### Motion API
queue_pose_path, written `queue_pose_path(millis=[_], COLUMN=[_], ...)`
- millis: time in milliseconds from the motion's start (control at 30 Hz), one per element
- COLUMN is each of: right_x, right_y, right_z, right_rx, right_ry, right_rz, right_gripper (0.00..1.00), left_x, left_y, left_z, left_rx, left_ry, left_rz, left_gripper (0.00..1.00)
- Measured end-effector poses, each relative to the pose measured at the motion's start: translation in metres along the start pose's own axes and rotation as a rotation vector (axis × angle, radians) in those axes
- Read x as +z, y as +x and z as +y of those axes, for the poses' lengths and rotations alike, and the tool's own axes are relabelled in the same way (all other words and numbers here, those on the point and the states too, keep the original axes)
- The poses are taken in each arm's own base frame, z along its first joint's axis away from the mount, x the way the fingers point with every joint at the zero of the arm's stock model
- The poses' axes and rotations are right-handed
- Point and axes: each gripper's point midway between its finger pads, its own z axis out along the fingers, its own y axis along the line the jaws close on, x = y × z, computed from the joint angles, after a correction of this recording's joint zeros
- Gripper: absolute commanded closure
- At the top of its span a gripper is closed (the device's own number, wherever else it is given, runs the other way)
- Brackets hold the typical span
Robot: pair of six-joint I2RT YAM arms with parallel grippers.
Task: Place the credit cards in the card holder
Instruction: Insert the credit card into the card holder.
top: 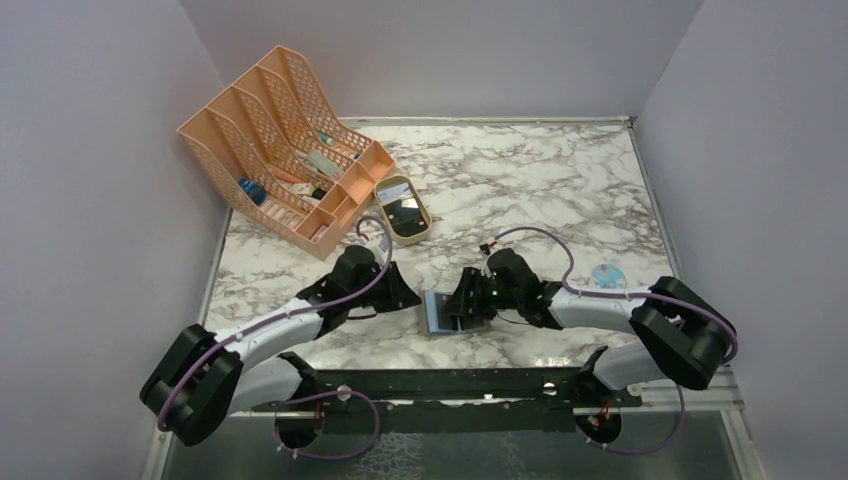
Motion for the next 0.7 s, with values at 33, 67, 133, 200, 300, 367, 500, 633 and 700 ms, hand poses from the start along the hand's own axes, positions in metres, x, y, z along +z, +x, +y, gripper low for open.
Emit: queue_pose_path(millis=[33, 67, 133, 200, 300, 367, 500, 633, 700], right_x=[0.000, 0.000, 0.000, 0.000, 0.000, 0.000, 0.000, -0.003, -0.005], right_y=[0.000, 0.000, 0.000, 0.000, 0.000, 0.000, 0.000, -0.002, -0.004], right_z=[0.000, 0.000, 0.000, 0.000, 0.000, 0.000, 0.000, 0.003, 0.005], right_rx=[0.001, 0.002, 0.003, 0.006, 0.008, 0.009, 0.009, 0.007, 0.006], right_ry=[0.000, 0.000, -0.001, -0.002, -0.002, -0.001, -0.003, -0.009, -0.011], right_rz=[0.000, 0.000, -0.001, -0.001, -0.001, -0.001, -0.003, -0.015, -0.023], right_gripper=[0.48, 0.48, 0.48, 0.48, 0.48, 0.48, 0.46, 0.43, 0.42], left_x=[-0.003, -0.005, -0.008, -0.009, -0.007, -0.002, 0.007, 0.015, 0.019], left_y=[-0.006, -0.012, -0.019, -0.020, -0.017, -0.011, 0.002, 0.011, 0.014], left_z=[-0.008, -0.016, -0.027, -0.031, -0.029, -0.023, -0.006, 0.006, 0.011], left_rx=[0.008, 0.014, 0.018, 0.018, 0.006, -0.006, -0.030, -0.030, -0.030], left_ry=[0.021, 0.042, 0.070, 0.083, 0.087, 0.083, 0.041, 0.009, -0.006], left_rz=[-0.020, -0.037, -0.060, -0.065, -0.059, -0.042, 0.004, 0.041, 0.055], left_gripper=[0.83, 0.84, 0.88, 0.92, 0.96, 0.98, 0.99, 1.00, 1.00])
